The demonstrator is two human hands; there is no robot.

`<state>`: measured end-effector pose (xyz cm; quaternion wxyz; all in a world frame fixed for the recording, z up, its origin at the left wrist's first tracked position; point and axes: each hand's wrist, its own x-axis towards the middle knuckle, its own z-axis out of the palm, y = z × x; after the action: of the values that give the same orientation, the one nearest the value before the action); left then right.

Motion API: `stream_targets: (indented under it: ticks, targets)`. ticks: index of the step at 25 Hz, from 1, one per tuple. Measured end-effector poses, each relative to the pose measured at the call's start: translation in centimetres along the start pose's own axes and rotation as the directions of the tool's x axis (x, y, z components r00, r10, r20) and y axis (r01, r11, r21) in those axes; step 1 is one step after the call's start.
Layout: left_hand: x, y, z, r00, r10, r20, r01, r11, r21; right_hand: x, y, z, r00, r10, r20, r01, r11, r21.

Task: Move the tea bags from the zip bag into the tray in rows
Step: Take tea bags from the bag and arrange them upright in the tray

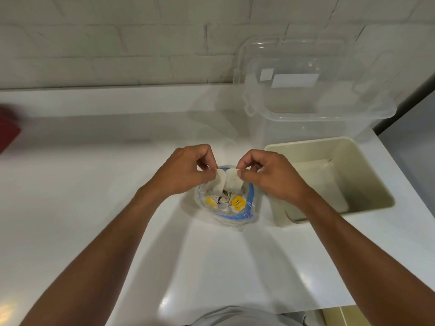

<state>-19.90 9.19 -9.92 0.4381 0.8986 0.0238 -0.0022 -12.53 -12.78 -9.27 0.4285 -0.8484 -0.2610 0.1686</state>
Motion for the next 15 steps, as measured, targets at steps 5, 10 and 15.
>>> stream_targets:
  ticks: [5, 10, 15]
  targets:
    - [0.7, 0.4, 0.0, 0.983, -0.180, -0.038, 0.165, 0.955, -0.248, 0.0, 0.6, -0.9, 0.985, 0.146, 0.091, -0.153, 0.985, 0.081]
    - [0.9, 0.3, 0.3, 0.953, -0.273, -0.130, 0.231, 0.935, -0.270, -0.8, -0.8, -2.5, 0.954, 0.111, 0.278, -0.185, 0.948, 0.257]
    - [0.9, 0.9, -0.1, 0.939, -0.311, -0.147, 0.268, 0.929, -0.254, -0.7, -3.9, -3.5, 0.889, -0.090, 0.450, -0.194, 0.815, 0.546]
